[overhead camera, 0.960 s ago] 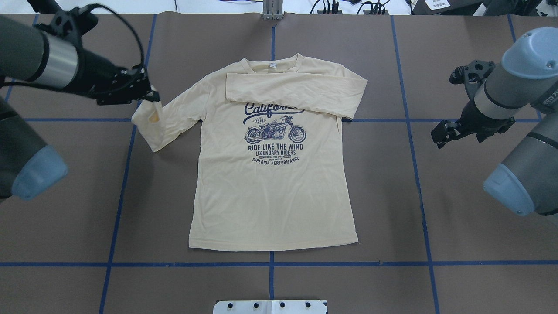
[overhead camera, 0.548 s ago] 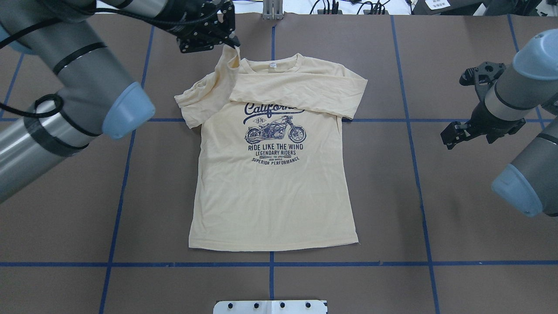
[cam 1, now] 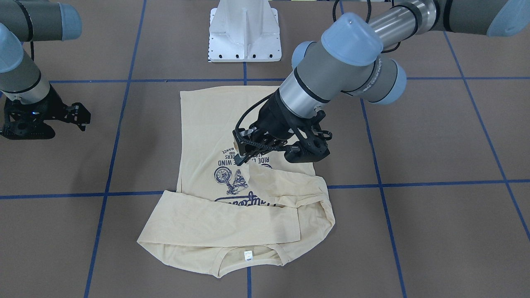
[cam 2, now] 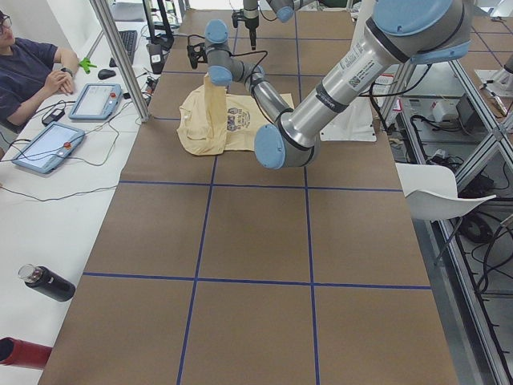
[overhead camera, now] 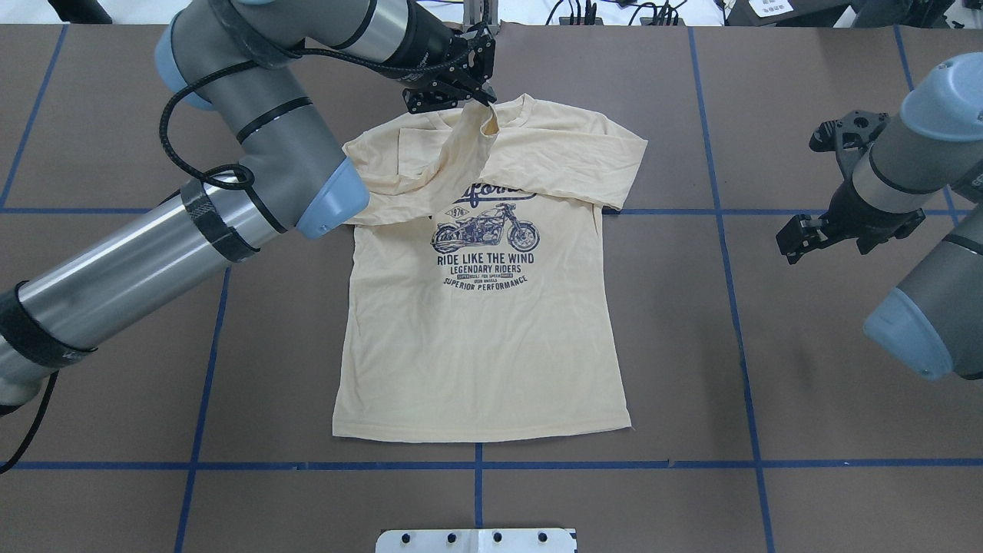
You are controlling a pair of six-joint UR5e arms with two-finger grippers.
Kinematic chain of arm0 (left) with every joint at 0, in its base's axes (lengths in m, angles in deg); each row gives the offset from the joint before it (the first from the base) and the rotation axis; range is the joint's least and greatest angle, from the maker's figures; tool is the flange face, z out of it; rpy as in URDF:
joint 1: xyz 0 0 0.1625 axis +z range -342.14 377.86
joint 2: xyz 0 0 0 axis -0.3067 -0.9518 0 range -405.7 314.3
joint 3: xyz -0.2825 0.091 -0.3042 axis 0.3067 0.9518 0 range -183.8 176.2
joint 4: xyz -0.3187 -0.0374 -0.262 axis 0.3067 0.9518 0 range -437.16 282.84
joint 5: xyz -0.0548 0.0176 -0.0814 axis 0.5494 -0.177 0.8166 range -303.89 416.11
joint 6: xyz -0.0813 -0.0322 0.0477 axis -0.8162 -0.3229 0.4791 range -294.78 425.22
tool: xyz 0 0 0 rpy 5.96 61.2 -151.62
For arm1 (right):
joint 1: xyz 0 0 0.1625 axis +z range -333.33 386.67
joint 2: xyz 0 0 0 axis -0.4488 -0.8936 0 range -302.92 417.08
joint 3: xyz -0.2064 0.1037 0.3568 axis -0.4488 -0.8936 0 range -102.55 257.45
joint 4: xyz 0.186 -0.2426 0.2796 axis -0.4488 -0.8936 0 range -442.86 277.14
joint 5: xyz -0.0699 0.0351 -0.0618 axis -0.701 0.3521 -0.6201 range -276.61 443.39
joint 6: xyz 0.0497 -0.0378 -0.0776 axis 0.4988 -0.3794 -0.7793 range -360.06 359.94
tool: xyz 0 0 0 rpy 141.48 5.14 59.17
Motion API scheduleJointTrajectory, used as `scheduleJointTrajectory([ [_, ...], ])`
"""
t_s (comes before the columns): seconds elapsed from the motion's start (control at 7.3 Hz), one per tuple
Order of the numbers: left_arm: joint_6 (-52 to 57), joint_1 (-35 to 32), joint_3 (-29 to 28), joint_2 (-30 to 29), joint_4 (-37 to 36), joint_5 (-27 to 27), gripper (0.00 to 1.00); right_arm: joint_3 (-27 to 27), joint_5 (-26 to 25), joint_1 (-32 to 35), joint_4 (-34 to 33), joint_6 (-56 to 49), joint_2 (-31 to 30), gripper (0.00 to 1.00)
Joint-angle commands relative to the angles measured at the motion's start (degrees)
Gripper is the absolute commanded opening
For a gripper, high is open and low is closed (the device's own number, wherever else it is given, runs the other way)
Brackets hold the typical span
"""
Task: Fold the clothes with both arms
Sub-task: 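Lift the sleeve with the left gripper and fold it across toward the collar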
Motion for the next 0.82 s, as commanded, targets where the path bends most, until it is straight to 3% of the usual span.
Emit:
scheduleJointTrajectory([
  [0.0, -0.9, 1.4, -8.1, -4.5, 4.4, -3.7, 0.00, -0.6, 0.0, 0.0, 0.0, 0.1, 0.3, 1.00],
  [0.14, -1.9, 2.7, -10.2, -4.7, 7.1, -4.5, 0.00, -0.9, 0.0, 0.0, 0.0, 0.1, 0.3, 1.00],
  [0.69, -2.0, 12.5, -17.6, -5.5, 13.4, -16.3, 0.00, -1.7, 0.2, -0.2, 0.1, 0.1, 1.2, 1.00],
])
